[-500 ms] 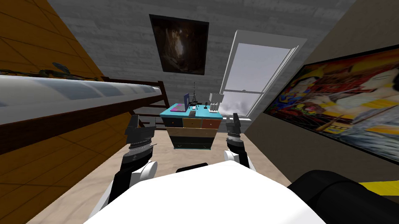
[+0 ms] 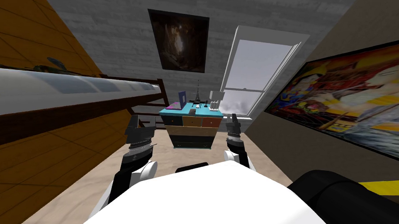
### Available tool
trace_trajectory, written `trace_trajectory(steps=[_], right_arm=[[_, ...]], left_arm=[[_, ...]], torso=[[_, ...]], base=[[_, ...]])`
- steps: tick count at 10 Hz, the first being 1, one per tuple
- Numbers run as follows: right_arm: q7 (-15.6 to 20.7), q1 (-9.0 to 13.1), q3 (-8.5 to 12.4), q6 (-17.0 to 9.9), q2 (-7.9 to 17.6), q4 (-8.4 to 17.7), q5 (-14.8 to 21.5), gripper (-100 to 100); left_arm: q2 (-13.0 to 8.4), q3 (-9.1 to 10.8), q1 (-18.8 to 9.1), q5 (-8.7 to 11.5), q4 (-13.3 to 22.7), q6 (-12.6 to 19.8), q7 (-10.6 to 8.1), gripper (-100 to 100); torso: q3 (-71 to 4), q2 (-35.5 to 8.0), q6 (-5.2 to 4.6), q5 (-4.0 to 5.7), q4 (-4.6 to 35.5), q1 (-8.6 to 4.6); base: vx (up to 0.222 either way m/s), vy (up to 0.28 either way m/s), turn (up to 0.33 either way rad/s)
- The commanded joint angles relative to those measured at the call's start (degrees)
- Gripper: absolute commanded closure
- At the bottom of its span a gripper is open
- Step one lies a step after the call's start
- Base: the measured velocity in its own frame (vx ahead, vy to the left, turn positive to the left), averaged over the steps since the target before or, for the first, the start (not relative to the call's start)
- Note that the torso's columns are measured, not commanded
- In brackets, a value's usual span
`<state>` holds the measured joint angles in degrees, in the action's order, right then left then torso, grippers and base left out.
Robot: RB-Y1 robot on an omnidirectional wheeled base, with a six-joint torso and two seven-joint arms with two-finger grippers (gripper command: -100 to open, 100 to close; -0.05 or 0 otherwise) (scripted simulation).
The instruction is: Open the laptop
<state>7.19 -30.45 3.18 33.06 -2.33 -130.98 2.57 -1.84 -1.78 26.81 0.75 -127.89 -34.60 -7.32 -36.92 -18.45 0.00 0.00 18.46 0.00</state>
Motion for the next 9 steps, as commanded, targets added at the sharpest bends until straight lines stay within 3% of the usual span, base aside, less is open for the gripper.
trace_trajectory(steps=[1,4,5,6,9], right_arm=[[0.0,0.0,0.0,0.0,0.0,0.0,0.0,0],[0.0,0.0,0.0,0.0,0.0,0.0,0.0,0],[0.0,0.0,0.0,0.0,0.0,-0.01,0.0,0],[0.0,0.0,0.0,0.0,0.0,0.02,0.0,0],[0.0,-0.01,0.0,-0.01,0.0,0.02,0.0,0]], left_arm=[[0.0,0.0,0.0,0.0,0.0,0.0,0.0,0],[0.0,0.0,0.0,0.0,0.0,0.0,0.0,0],[-2.11,0.45,-1.9,0.03,0.64,1.71,0.72,-100],[-2.95,0.75,-3.15,0.05,1.05,2.84,1.2,-100],[-5.04,2.05,-8.36,0.19,2.65,7.59,3.25,-100]], torso=[[-8.44,-4.24,0.0,0.0,4.23,0.0],[-33.81,-16.93,0.0,0.0,16.92,0.0],[-42.27,-21.16,0.0,0.0,21.14,0.0],[-46.22,-23.08,-0.01,0.0,23.03,0.01],[-47.64,-23.81,0.0,0.0,23.81,0.0]], base=[[0.0,0.0,0.0],[0.0,0.0,0.0],[0.007,-0.004,-0.003],[0.003,-0.007,-0.008],[0.0,-0.007,-0.009]])
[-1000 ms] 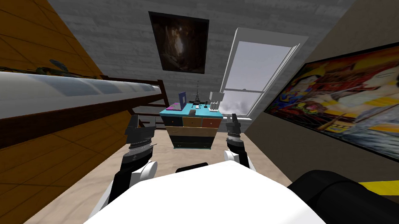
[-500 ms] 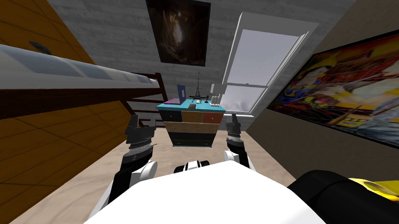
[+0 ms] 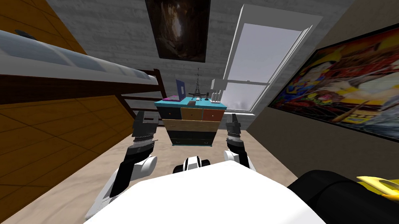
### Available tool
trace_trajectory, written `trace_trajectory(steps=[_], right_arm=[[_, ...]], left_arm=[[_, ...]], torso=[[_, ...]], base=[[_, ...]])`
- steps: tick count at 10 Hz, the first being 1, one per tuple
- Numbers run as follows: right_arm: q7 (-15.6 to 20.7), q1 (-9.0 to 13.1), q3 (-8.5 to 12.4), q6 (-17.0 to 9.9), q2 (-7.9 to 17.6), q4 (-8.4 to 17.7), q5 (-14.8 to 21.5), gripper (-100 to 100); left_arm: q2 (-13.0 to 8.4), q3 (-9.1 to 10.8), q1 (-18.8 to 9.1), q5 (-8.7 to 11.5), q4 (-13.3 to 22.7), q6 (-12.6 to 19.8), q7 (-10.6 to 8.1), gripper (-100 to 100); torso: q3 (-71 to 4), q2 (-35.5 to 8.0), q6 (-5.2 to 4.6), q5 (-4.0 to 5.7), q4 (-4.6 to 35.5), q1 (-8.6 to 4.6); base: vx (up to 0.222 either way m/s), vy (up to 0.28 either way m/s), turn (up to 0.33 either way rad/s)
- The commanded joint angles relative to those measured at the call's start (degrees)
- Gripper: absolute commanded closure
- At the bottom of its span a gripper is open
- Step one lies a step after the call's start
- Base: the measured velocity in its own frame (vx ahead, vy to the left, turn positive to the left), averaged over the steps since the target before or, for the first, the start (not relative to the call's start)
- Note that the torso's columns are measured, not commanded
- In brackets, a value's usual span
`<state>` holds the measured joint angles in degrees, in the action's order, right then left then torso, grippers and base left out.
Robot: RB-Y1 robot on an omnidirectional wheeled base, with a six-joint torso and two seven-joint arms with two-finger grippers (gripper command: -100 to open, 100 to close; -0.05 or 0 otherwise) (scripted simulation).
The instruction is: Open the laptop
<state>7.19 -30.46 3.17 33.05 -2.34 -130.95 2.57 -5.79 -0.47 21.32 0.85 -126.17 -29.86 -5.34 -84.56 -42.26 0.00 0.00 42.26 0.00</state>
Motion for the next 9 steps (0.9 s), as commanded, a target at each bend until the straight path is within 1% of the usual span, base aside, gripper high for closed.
trace_trajectory(steps=[1,2,3,4,5,6,7,8,9], right_arm=[[0.0,0.0,0.0,0.0,0.0,0.0,0.0,0],[0.0,0.0,0.0,0.0,0.0,0.0,0.0,0],[0.0,0.0,0.0,0.0,0.0,0.0,0.0,0],[0.0,0.0,0.0,0.0,0.0,0.0,0.0,0],[0.0,0.0,0.0,0.0,0.0,0.0,0.0,0],[0.0,0.0,0.0,0.0,0.0,0.0,0.0,0],[0.0,0.0,0.0,0.0,0.0,0.0,0.0,0],[0.0,0.0,0.0,0.0,0.0,0.0,0.0,0],[0.0,0.0,0.0,0.0,0.0,0.0,0.0,0]], left_arm=[[-1.67,1.29,-4.93,0.15,1.56,4.83,2.12,-100],[-2.2,1.89,-6.56,0.23,2.23,6.59,3.06,-100],[-2.2,1.89,-7.69,0.23,2.23,6.99,3.06,-100],[-2.72,2.53,-9.71,0.31,2.92,9.29,4.06,-100],[-3.22,3.21,-11.77,0.41,3.64,10.62,5.12,-100],[-3.22,3.21,-13.09,0.41,3.64,11.73,5.12,-100],[-3.71,3.92,-14.97,0.5,4.38,13.51,6.23,-100],[-3.71,3.92,-15.99,0.5,4.38,14.28,6.23,-100],[-4.18,4.65,-18.09,0.6,5.16,16.44,7.37,-100]], torso=[[-0.01,-0.01,0.0,0.0,0.02,0.0],[0.0,-0.03,0.0,0.0,0.02,0.0],[0.0,-0.03,0.0,0.0,0.02,0.0],[0.0,-0.03,0.01,0.0,0.02,0.01],[0.0,-0.03,0.0,0.0,0.02,0.01],[0.0,-0.03,0.01,0.0,0.02,0.0],[0.0,-0.03,0.0,0.0,0.02,0.0],[-0.01,-0.02,0.0,0.0,0.02,0.01],[0.0,-0.03,0.01,0.0,0.02,0.01]], base=[[0.001,-0.007,-0.017],[-0.001,-0.009,-0.017],[-0.001,-0.007,-0.005],[-0.003,-0.006,-0.011],[-0.004,-0.009,-0.025],[-0.003,-0.005,-0.006],[-0.003,-0.006,-0.015],[0.0,0.0,0.0],[-0.003,-0.007,-0.014]])
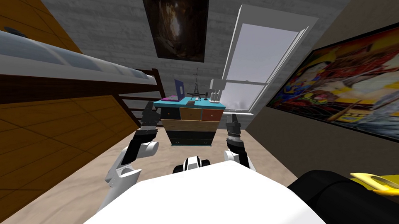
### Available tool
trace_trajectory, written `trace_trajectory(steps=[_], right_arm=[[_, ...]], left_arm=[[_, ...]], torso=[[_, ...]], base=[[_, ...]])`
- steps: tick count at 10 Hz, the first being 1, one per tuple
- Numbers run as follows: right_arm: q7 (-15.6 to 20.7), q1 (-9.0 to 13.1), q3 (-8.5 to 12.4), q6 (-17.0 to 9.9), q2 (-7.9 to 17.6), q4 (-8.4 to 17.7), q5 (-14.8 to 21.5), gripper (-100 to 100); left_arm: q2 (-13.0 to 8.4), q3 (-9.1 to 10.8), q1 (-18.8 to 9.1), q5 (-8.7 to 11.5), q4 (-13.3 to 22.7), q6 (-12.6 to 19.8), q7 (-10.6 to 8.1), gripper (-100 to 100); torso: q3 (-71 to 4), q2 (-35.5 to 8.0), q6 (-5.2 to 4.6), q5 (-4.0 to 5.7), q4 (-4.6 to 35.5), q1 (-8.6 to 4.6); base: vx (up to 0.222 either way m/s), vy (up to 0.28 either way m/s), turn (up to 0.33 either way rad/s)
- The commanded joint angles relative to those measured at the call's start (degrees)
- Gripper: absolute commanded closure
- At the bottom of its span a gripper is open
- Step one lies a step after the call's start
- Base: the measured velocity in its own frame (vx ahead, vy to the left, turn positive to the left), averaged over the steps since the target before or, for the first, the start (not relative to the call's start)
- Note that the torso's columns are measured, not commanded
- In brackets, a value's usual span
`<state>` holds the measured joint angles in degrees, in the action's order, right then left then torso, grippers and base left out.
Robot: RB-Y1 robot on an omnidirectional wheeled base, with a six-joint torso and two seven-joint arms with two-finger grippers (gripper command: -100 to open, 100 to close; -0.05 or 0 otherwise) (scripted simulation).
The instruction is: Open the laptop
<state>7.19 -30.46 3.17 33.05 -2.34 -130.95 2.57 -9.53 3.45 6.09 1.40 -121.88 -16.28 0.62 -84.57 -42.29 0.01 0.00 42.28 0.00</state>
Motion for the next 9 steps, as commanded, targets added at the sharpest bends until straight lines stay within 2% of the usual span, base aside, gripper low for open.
trace_trajectory(steps=[1,2,3,4,5,6,7,8,9], right_arm=[[0.0,0.0,0.0,0.0,0.0,0.0,0.0,0],[0.0,0.0,0.0,0.0,0.0,0.0,0.0,0],[0.0,0.0,0.0,0.0,0.0,0.0,0.0,0],[0.0,0.0,0.0,0.0,0.0,0.0,0.0,0],[0.0,0.0,0.0,0.0,0.0,0.0,0.0,0],[0.0,0.0,0.0,0.0,0.0,0.0,0.0,0],[0.0,0.0,0.0,0.0,0.0,0.0,0.0,0],[0.0,0.0,0.0,0.0,0.0,0.0,0.0,0],[0.0,0.0,0.0,0.0,0.0,0.0,0.0,0]], left_arm=[[-0.44,0.73,-3.77,0.04,0.87,3.36,1.41,-100],[-0.89,1.47,-5.9,0.13,1.7,5.45,2.57,-100],[-0.89,1.47,-6.87,0.13,1.7,6.11,2.57,-100],[-1.34,2.22,-9.01,0.21,2.57,8.4,3.75,-100],[-1.34,2.22,-10.03,0.21,2.57,8.93,3.75,-100],[-1.77,2.96,-11.91,0.27,3.5,11.03,4.93,-100],[-1.77,2.96,-13.23,0.27,3.5,11.82,4.93,-100],[-2.18,3.69,-15.14,0.32,4.5,13.93,6.1,-100],[-2.18,3.69,-16.46,0.32,4.5,14.75,6.1,-100]], torso=[[0.0,0.0,-0.01,0.0,0.0,-0.01],[0.0,0.01,-0.01,0.0,0.0,0.0],[0.0,0.0,-0.01,0.0,0.0,-0.01],[0.0,0.0,0.0,0.0,0.0,0.0],[-0.01,0.01,-0.01,0.0,0.0,0.0],[0.0,0.01,-0.01,0.0,0.0,0.0],[-0.01,0.01,-0.01,0.0,0.0,-0.02],[-0.01,0.01,0.0,0.01,0.0,-0.01],[-0.01,0.02,-0.01,0.0,-0.01,-0.01]], base=[[-0.002,-0.006,-0.009],[-0.003,-0.009,-0.016],[-0.002,-0.007,-0.009],[-0.001,-0.008,-0.016],[-0.001,-0.007,-0.007],[0.0,-0.01,-0.012],[0.001,-0.009,-0.009],[0.002,-0.012,-0.013],[0.002,-0.01,-0.007]])
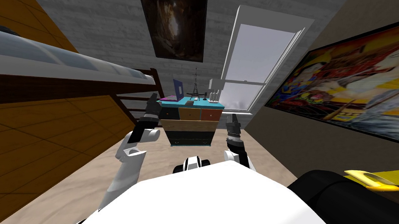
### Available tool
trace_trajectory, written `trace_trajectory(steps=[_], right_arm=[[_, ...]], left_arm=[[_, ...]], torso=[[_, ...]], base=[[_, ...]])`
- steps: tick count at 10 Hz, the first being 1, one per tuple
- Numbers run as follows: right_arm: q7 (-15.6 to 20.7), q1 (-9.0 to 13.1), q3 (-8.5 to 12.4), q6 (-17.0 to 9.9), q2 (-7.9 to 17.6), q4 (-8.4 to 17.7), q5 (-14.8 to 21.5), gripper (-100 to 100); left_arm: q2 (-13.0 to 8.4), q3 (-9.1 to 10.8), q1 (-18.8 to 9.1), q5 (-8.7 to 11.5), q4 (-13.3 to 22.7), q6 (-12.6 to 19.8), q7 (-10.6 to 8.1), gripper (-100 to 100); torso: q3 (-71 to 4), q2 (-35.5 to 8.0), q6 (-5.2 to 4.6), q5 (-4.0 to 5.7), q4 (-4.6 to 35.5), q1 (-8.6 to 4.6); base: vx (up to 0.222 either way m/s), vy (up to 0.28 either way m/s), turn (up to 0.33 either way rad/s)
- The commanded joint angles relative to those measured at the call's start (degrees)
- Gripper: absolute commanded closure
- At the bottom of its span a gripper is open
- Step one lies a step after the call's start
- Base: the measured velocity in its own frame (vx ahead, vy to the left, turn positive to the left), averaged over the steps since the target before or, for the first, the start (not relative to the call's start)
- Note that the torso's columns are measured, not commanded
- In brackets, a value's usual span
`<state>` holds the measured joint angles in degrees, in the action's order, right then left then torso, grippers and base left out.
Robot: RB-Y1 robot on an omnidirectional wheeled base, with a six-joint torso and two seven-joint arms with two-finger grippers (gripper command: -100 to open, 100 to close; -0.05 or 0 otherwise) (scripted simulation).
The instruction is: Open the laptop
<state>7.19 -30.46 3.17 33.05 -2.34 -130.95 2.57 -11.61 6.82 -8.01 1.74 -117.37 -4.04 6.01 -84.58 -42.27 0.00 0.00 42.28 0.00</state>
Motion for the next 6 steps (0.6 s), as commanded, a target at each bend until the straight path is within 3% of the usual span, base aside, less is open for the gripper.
trace_trajectory(steps=[1,6], right_arm=[[0.0,0.0,0.0,0.0,0.0,0.0,0.0,0],[0.0,0.0,0.0,0.0,0.0,0.0,0.0,0]], left_arm=[[-0.5,1.03,-4.36,0.0,1.07,4.1,1.86,-100],[-1.25,2.37,-11.94,-0.05,3.47,11.49,4.07,-100]], torso=[[0.01,-0.01,0.0,0.0,0.01,0.0],[0.0,0.01,0.0,0.0,0.0,0.0]], base=[[0.005,-0.013,-0.013],[0.007,-0.014,-0.006]])
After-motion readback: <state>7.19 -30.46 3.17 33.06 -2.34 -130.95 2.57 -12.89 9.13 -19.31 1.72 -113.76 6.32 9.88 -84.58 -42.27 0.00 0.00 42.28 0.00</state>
